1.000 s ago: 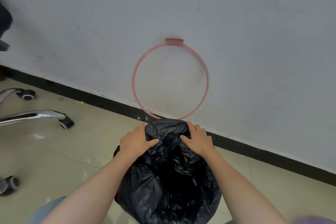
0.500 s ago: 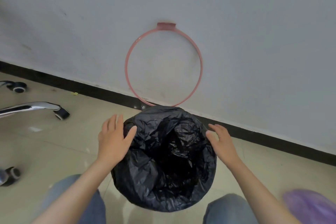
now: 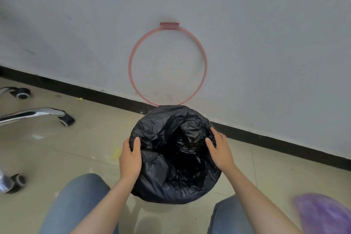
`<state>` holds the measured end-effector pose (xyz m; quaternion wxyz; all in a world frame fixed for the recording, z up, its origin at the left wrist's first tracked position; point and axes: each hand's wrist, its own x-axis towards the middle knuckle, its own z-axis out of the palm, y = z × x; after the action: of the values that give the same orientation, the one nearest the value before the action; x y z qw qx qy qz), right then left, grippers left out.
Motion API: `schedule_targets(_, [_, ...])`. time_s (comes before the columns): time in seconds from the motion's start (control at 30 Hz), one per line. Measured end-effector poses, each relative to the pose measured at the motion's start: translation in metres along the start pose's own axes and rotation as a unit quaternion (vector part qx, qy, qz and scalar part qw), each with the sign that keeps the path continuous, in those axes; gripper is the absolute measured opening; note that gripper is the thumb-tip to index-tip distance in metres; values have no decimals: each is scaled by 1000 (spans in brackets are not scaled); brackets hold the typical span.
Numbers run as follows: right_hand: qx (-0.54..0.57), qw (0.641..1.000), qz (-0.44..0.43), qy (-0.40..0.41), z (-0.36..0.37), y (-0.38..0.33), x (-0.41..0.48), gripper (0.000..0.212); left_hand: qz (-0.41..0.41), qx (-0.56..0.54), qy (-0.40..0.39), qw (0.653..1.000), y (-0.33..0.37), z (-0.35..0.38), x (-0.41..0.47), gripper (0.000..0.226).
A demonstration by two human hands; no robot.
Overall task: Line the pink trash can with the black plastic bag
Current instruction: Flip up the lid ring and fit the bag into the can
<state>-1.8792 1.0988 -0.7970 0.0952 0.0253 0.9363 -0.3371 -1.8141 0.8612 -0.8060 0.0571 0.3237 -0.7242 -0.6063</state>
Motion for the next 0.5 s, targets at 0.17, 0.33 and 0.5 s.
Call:
schedule_targets(0.17, [-157, 964, -70, 201, -9, -25, 3, 49, -36, -30, 13, 999, 9, 19, -11, 44])
schedule_targets(0.33, [-82, 961, -152, -214, 36, -86, -42, 54, -29, -8, 17, 999, 7, 26, -6, 57])
schedule_targets(0.5, [-119, 878, -42, -462, 56, -77, -45, 60, 313, 283, 32, 906, 8, 11, -12, 62])
